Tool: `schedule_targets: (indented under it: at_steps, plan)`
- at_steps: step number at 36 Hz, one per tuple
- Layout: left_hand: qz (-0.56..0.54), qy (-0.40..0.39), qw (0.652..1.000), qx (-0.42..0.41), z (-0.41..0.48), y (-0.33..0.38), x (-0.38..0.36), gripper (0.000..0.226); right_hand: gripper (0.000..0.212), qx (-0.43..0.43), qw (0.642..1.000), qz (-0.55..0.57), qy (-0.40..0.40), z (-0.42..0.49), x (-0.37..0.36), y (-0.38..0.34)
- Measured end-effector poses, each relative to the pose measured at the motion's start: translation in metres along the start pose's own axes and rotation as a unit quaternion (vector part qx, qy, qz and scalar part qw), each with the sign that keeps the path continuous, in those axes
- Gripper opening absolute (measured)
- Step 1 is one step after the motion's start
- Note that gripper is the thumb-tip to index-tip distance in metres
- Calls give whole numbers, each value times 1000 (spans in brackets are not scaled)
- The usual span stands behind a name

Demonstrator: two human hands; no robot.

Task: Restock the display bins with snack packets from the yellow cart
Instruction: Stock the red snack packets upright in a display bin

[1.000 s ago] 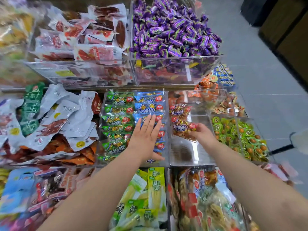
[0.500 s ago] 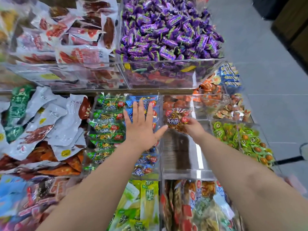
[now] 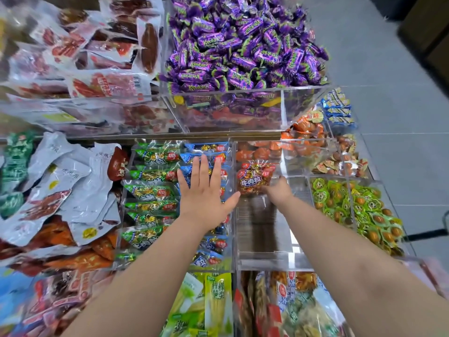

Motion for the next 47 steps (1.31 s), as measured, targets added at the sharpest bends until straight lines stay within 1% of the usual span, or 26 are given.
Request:
schedule_targets:
  at_steps: [2,3,5,8,12,15,16,17,19,21,23,24,27,29,32,35,37,39,43,45,47]
  plan:
    - [-13,-2,1000,-4,0,-2,2,87,85,-3,1000,-1,6,-12,6,1]
    - [-22,2,1000,-7,-1,-3,4,84,80,-4,1000,3,5,-19,8,1]
    - [-42,22,999,-12,-4,-5,12,77,60,6,1000,3,8,-35,14,0]
    - [-77,56,995,-6,-14,-11,25,68,34,49,999,1,22,-67,24,-8]
    - [-168,105,980,20,-36,-16,52,51,19,58,997,54,25,-117,37,-8]
    - [-231,176,957,-24,-60,-7,85,33,9,59,994,94,11,-152,41,-4]
    - [-255,185,948,-49,-69,-1,93,32,8,60,993,105,11,-163,43,-2]
    - [-279,176,941,-72,-77,7,95,30,10,64,991,117,12,-174,45,0]
    - [-331,137,928,-100,-90,22,87,23,12,73,988,131,29,-196,52,6]
    - [-382,108,908,-131,-103,38,75,18,16,73,981,170,57,-221,61,20]
    - [-414,85,891,-167,-117,55,63,16,17,75,971,210,89,-247,71,38]
    - [-431,58,882,-179,-125,64,55,18,17,73,968,217,107,-260,77,50]
    - [-462,-62,861,-204,-147,93,24,26,14,38,961,219,162,-301,95,101]
    - [-446,-145,858,-210,-165,115,-3,28,11,3,953,233,194,-328,104,144]
    - [-412,-256,847,-219,-201,144,-48,22,9,-56,933,258,243,-377,112,212]
    - [-351,-348,839,-230,-245,167,-86,27,12,-108,897,304,301,-432,113,282]
    - [-305,-383,837,-244,-276,180,-102,31,11,-143,861,354,336,-469,108,327]
    - [-279,-415,832,-242,-305,191,-117,31,14,-164,828,397,361,-504,101,365]
    - [-239,-511,795,-221,-371,201,-155,25,27,-209,778,435,401,-573,88,432]
    - [-214,-529,790,-225,-395,204,-171,20,28,-233,753,452,417,-605,80,463]
    - [-178,-529,795,-238,-414,209,-183,15,29,-251,726,474,430,-633,72,490]
Point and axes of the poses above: each hand's wrist, its own z-axis towards the middle knuckle, its own x-axis out of the back of the hand, y = z × x, the point moved 9 cm from there along z, towards the middle knuckle, and after that the axes turned 15 degrees about z, right-handed, at the moved point
